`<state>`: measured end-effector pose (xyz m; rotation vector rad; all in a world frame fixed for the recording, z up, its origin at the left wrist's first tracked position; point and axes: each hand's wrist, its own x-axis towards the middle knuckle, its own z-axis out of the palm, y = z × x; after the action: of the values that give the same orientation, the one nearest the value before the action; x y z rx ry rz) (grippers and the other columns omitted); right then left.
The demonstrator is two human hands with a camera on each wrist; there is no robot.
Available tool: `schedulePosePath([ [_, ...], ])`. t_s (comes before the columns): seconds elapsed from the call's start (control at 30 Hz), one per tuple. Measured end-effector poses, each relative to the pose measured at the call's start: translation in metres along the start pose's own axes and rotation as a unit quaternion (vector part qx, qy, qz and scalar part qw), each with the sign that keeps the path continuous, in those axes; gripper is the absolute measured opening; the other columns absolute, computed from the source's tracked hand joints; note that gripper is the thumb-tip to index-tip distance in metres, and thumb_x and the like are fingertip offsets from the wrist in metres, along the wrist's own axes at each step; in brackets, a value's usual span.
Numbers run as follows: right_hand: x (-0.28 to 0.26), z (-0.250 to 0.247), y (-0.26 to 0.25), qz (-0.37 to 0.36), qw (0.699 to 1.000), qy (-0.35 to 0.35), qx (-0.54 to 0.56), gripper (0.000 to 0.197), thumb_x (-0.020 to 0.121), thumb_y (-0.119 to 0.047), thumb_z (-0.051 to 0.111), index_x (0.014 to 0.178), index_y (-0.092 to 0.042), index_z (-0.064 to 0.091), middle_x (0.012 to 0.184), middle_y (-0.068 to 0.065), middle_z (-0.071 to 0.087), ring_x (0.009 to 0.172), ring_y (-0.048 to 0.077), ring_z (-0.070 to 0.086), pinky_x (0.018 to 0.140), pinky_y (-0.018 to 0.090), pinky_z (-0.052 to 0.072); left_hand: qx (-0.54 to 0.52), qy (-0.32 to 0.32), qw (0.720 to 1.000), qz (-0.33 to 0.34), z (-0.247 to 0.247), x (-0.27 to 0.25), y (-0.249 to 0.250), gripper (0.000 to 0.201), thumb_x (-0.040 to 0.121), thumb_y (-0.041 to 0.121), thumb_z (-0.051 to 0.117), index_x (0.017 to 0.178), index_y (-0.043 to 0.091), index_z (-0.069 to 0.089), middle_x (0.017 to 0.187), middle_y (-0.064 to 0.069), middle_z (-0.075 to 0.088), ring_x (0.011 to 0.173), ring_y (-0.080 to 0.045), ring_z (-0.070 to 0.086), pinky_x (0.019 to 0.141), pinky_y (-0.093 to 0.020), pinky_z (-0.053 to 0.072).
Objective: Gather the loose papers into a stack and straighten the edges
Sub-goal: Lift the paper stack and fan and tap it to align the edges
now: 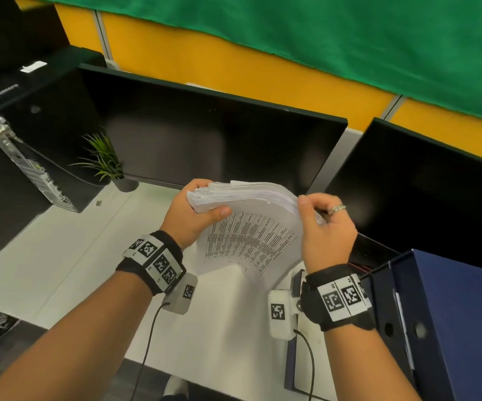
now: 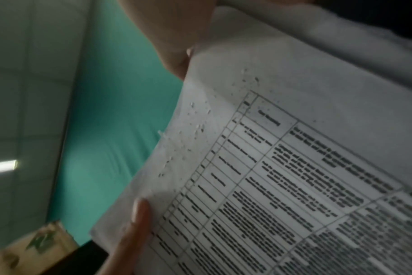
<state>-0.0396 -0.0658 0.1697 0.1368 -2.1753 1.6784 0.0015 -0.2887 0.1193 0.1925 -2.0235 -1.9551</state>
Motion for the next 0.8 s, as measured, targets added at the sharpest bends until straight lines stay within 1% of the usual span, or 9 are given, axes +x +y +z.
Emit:
schedulePosePath([
  [0.1,0.004,0.001,0.004,0.007,0.999,0.035,-0.006,0.009,0.090,-0.014,0.062,0.088,-0.017,0.070,0.083,-0.012,0.066,0.078,-0.006,0.059,0.075,0.018,0.047,0.020,-0.017,1.000,-0.002,-0.003,0.002,0.002,0.051,0.061,0.042,0.083,0.106,0.032,0.063,0.101,0.010,0.072,0.101,-0.020,0.069,0.086,-0.043,0.059],
  [0.2,0.003,-0.001,0.006,-0.012,1.000,0.009,-0.024,0.011,0.088,-0.023,0.068,0.098,-0.020,0.070,0.087,-0.013,0.068,0.085,0.000,0.063,0.079,0.016,0.050,0.034,-0.034,0.999,0.002,-0.004,0.005,0.003,0.054,0.061,0.041,0.084,0.111,0.033,0.064,0.109,0.004,0.073,0.106,-0.022,0.069,0.091,-0.046,0.058],
  [0.27,0.002,-0.002,0.007,-0.029,0.998,-0.013,-0.049,0.007,0.086,-0.023,0.070,0.090,-0.018,0.073,0.085,-0.010,0.069,0.083,0.002,0.064,0.078,0.018,0.051,0.033,-0.026,0.999,-0.007,-0.005,0.007,0.003,0.057,0.061,0.040,0.086,0.113,0.028,0.065,0.111,0.000,0.073,0.105,-0.022,0.069,0.092,-0.048,0.057],
  [0.33,0.004,-0.004,0.008,-0.010,0.999,0.017,-0.040,0.010,0.088,-0.016,0.066,0.080,-0.014,0.072,0.079,-0.008,0.068,0.074,-0.003,0.061,0.072,0.018,0.049,0.037,-0.026,0.999,-0.014,-0.005,0.008,0.002,0.060,0.063,0.038,0.087,0.116,0.020,0.066,0.110,-0.003,0.073,0.104,-0.024,0.070,0.092,-0.051,0.057],
  [0.4,0.007,-0.005,0.009,0.013,0.998,0.050,-0.030,0.013,0.089,-0.013,0.063,0.078,-0.013,0.069,0.078,-0.009,0.066,0.070,-0.004,0.058,0.070,0.020,0.047,0.043,-0.031,0.998,-0.016,-0.004,0.009,0.001,0.060,0.064,0.041,0.085,0.116,0.018,0.067,0.111,-0.004,0.073,0.104,-0.026,0.069,0.091,-0.053,0.057],
  [0.47,0.006,-0.004,0.009,0.004,0.999,0.034,-0.032,0.008,0.088,-0.016,0.065,0.081,-0.014,0.069,0.081,-0.010,0.067,0.075,0.000,0.061,0.073,0.023,0.050,0.047,-0.034,0.998,-0.014,-0.004,0.008,0.001,0.058,0.065,0.040,0.084,0.116,0.018,0.067,0.111,-0.004,0.073,0.105,-0.025,0.069,0.092,-0.052,0.057],
  [0.6,0.007,-0.004,0.011,-0.016,0.998,0.029,-0.053,0.011,0.087,-0.015,0.063,0.078,-0.020,0.067,0.077,-0.015,0.064,0.074,0.002,0.060,0.076,0.032,0.054,0.056,-0.038,0.997,-0.023,-0.006,0.011,-0.001,0.050,0.073,0.023,0.086,0.119,0.016,0.065,0.113,-0.005,0.073,0.107,-0.025,0.068,0.093,-0.054,0.056],
  [0.73,0.003,-0.002,0.010,-0.090,0.994,-0.001,-0.068,0.007,0.088,-0.014,0.065,0.084,-0.020,0.067,0.082,-0.007,0.066,0.081,0.011,0.063,0.078,0.034,0.055,0.051,-0.041,0.998,-0.023,-0.005,0.010,0.000,0.063,0.065,0.041,0.084,0.121,0.019,0.065,0.115,-0.004,0.073,0.107,-0.025,0.069,0.092,-0.052,0.057],
  [0.8,0.001,-0.004,0.013,-0.088,0.994,-0.005,-0.066,0.008,0.087,-0.014,0.066,0.084,-0.021,0.065,0.086,-0.004,0.068,0.084,0.013,0.065,0.080,0.041,0.055,0.055,-0.035,0.998,-0.025,-0.004,0.012,-0.001,0.057,0.070,0.039,0.084,0.120,0.017,0.066,0.112,-0.004,0.073,0.105,-0.024,0.070,0.091,-0.052,0.057],
])
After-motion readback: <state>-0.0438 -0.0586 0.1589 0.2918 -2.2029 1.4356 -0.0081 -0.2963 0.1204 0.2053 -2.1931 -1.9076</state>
